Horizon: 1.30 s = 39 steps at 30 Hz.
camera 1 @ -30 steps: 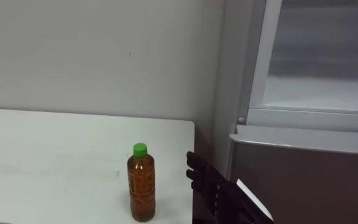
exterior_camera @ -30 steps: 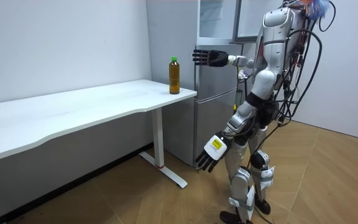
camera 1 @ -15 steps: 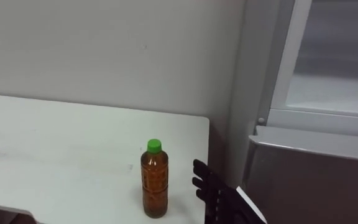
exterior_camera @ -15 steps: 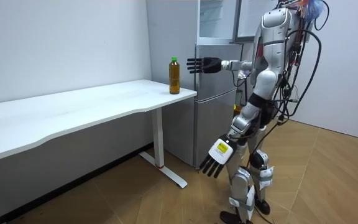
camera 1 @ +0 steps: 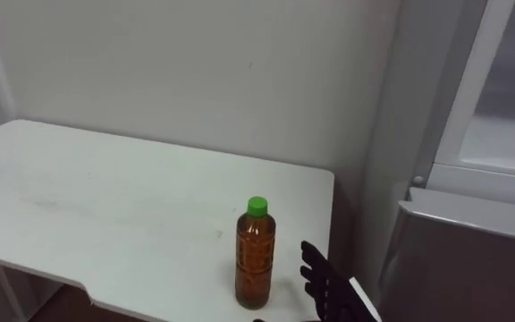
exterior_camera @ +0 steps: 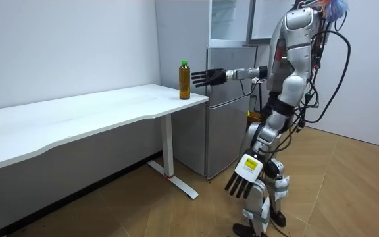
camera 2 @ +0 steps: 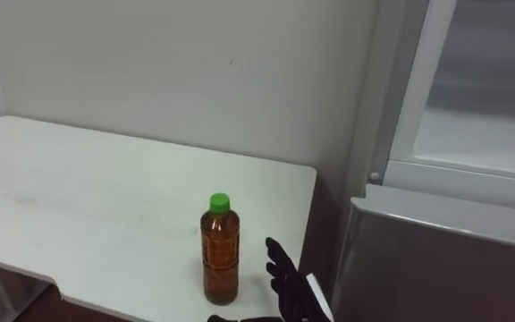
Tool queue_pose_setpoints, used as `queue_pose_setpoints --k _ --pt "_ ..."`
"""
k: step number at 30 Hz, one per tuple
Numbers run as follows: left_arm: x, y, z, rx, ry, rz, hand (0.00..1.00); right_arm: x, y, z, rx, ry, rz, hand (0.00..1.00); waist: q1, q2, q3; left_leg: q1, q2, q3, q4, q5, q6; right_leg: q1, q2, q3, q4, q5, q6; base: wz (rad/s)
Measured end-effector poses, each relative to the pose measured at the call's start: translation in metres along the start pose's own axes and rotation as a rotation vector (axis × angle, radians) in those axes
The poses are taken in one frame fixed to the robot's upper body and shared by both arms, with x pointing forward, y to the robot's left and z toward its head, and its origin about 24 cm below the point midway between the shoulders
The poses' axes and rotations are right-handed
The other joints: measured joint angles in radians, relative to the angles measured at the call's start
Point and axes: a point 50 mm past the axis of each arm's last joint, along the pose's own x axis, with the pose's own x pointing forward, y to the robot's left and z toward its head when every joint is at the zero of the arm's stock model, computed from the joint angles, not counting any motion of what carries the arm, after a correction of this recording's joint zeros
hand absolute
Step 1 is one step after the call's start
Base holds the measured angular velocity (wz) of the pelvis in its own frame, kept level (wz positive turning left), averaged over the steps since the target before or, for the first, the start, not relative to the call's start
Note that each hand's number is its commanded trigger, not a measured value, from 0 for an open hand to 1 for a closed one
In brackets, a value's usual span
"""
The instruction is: Put the bottle in the upper fridge
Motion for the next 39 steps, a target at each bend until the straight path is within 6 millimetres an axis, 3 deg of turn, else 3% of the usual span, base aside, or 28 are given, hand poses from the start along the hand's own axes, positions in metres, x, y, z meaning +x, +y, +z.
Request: queue_pose_setpoints --k 10,17,24,27,30,39 --pt "-0.006 -0.014 -0.012 0.04 0.06 -0.039 0.0 0.021 0.004 0.004 -0.032 0.009 -0.069 0.0 0.06 0.018 0.0134 -0.006 -0.002 -0.008 0.0 0.009 0.006 0.001 -0.011 -0.048 0.001 0.0 0.001 0.05" --pt "-0.007 -0.016 -0.016 0.055 0.089 -0.046 0.0 0.023 0.003 0.006 -0.021 0.003 -0.118 0.0 0.066 0.022 0.0114 -0.028 -0.018 -0.047 0.008 0.015 0.011 0.003 -0.016 -0.087 0.002 0.0 0.003 0.17" --pt "-0.009 -0.017 -0.018 0.068 0.09 -0.072 0.0 0.029 0.005 0.0 -0.018 0.04 -0.147 0.0 0.069 0.03 0.0117 -0.037 -0.018 -0.054 0.017 0.016 0.01 0.001 -0.015 -0.091 0.001 0.0 0.004 0.03" --pt "-0.009 -0.017 -0.017 0.069 0.094 -0.074 0.0 0.029 0.005 0.0 -0.018 0.04 -0.16 0.0 0.069 0.029 0.0107 -0.04 -0.018 -0.059 0.018 0.018 0.008 0.001 -0.014 -0.1 0.002 0.0 0.004 0.05" --pt "-0.009 -0.016 -0.015 0.08 0.087 -0.072 0.0 0.029 0.005 0.0 -0.021 0.04 -0.176 0.0 0.067 0.025 0.0049 -0.047 -0.02 -0.073 0.018 0.023 0.008 0.001 -0.015 -0.113 0.002 0.0 0.004 0.12" --pt "-0.008 -0.017 -0.011 0.093 0.072 -0.098 0.0 0.035 -0.002 -0.005 -0.042 0.077 -0.211 0.0 0.068 0.02 0.0042 -0.064 -0.026 -0.092 0.02 0.037 0.009 -0.004 -0.017 -0.135 0.002 0.0 0.004 0.08"
